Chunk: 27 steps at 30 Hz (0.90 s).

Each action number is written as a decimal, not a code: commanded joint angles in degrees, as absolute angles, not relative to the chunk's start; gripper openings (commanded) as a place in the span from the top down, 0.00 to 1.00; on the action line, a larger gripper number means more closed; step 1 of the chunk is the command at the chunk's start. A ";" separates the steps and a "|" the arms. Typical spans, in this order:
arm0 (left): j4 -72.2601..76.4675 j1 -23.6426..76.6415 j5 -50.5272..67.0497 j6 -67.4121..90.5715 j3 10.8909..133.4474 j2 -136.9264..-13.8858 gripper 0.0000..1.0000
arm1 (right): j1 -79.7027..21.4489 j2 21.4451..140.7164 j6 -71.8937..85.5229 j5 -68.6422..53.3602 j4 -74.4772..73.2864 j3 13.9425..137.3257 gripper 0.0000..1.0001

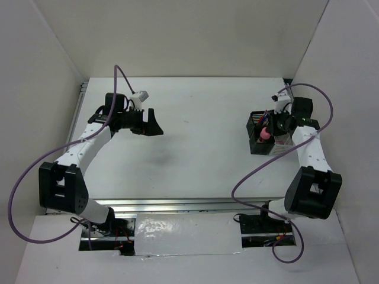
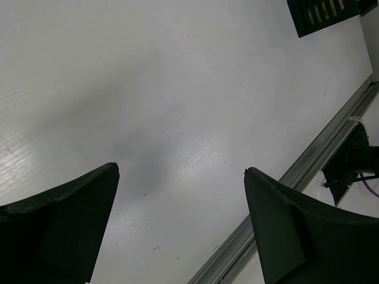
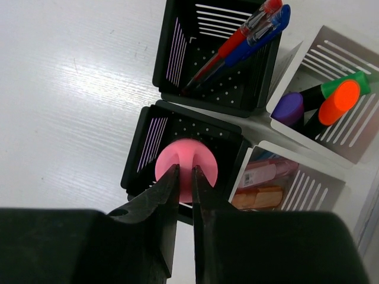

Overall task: Sort the stationery into containers
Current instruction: Place the stationery in the storage box, then reset both arms

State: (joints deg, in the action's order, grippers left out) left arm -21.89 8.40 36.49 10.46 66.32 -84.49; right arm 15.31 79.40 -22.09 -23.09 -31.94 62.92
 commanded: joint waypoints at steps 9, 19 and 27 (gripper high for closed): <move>-21.44 8.26 37.26 9.23 68.55 -84.37 0.01 | 14.50 78.93 -21.53 -23.12 -29.44 63.19 0.57; -22.76 8.26 35.60 8.70 69.43 -84.11 0.01 | 14.06 72.96 -19.60 -24.52 -33.75 69.07 0.41; -27.33 5.90 25.14 8.09 70.32 -81.57 0.01 | 14.50 64.43 -15.65 -24.96 -38.23 76.81 0.00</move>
State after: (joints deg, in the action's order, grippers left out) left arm -25.74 7.66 29.74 9.10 68.99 -84.20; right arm 14.35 68.31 -17.61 -24.14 -35.44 73.80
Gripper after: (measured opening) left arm 0.993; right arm 0.994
